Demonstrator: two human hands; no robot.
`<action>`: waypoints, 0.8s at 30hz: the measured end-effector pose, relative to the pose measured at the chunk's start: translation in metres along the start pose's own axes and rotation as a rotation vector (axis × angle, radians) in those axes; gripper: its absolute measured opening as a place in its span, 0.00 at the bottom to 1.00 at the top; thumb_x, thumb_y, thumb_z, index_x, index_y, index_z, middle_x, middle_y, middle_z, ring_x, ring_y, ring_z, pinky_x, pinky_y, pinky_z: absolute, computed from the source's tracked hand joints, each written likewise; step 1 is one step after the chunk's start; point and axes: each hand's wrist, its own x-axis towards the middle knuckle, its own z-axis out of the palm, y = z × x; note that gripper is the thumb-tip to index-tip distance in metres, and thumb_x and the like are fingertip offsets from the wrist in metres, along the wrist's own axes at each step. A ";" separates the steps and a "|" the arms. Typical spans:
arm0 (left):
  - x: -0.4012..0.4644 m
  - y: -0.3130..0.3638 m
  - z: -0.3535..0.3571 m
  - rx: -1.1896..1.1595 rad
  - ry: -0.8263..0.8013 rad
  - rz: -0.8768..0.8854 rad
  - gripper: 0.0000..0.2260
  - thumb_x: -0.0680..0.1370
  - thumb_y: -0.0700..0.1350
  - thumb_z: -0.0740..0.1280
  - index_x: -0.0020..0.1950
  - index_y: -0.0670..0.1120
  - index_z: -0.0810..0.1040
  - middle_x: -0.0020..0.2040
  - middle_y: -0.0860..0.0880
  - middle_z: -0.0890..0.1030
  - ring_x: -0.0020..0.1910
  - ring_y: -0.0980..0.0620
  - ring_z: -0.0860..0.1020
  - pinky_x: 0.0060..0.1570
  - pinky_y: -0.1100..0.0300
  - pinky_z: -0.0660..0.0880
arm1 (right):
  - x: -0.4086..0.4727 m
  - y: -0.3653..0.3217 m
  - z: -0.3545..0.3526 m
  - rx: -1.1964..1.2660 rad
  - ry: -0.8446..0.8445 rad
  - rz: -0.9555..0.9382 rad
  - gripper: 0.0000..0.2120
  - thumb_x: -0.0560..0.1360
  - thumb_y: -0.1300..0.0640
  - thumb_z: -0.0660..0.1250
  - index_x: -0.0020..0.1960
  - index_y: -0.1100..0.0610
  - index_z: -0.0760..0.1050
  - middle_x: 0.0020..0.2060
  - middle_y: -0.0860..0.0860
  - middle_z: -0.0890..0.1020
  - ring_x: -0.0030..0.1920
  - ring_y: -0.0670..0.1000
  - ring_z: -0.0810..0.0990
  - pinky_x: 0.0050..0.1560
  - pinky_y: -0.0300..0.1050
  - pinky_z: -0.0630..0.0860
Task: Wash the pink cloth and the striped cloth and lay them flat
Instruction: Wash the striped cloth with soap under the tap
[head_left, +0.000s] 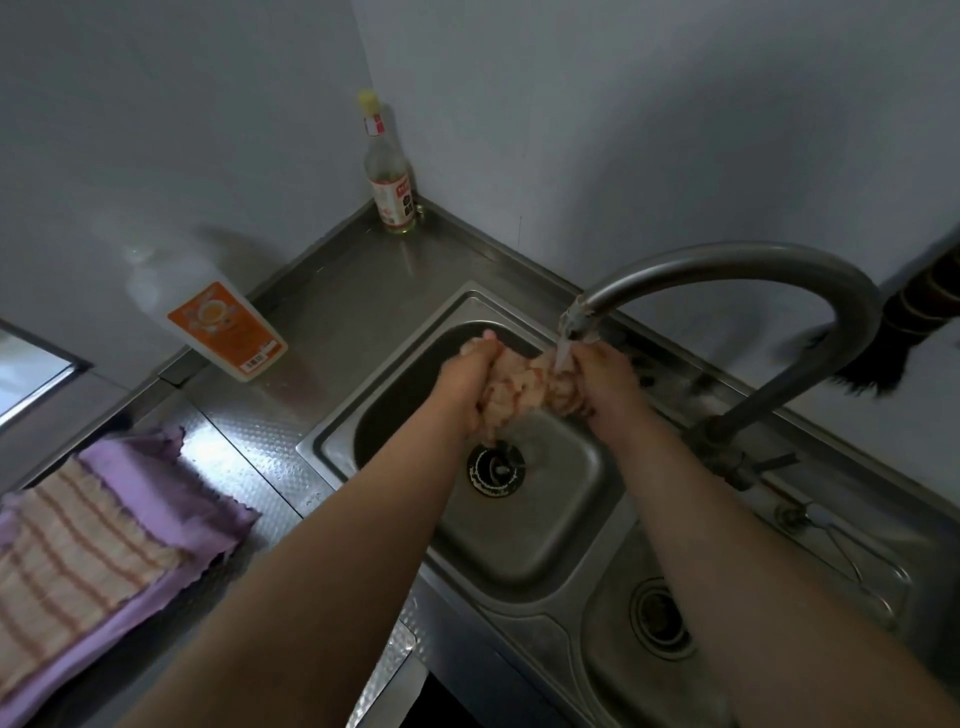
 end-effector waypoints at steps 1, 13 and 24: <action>-0.003 -0.003 0.008 -0.027 -0.042 -0.029 0.10 0.79 0.49 0.65 0.55 0.44 0.77 0.45 0.44 0.84 0.42 0.48 0.84 0.42 0.53 0.81 | -0.007 0.000 0.016 -0.088 0.046 -0.069 0.11 0.79 0.51 0.61 0.39 0.51 0.74 0.34 0.49 0.79 0.38 0.50 0.80 0.37 0.42 0.74; 0.008 0.010 0.038 -0.043 0.009 0.035 0.14 0.79 0.50 0.64 0.54 0.40 0.79 0.41 0.46 0.82 0.42 0.49 0.81 0.52 0.54 0.79 | -0.017 0.001 0.057 -0.358 0.173 -0.134 0.15 0.81 0.48 0.55 0.42 0.54 0.71 0.35 0.52 0.79 0.34 0.48 0.79 0.33 0.43 0.77; 0.000 -0.001 0.034 -0.153 -0.184 0.012 0.17 0.79 0.55 0.63 0.55 0.42 0.79 0.39 0.47 0.82 0.37 0.51 0.81 0.40 0.58 0.79 | -0.018 0.003 0.053 -0.468 0.262 -0.242 0.22 0.80 0.41 0.54 0.37 0.54 0.74 0.32 0.52 0.79 0.35 0.52 0.80 0.37 0.48 0.76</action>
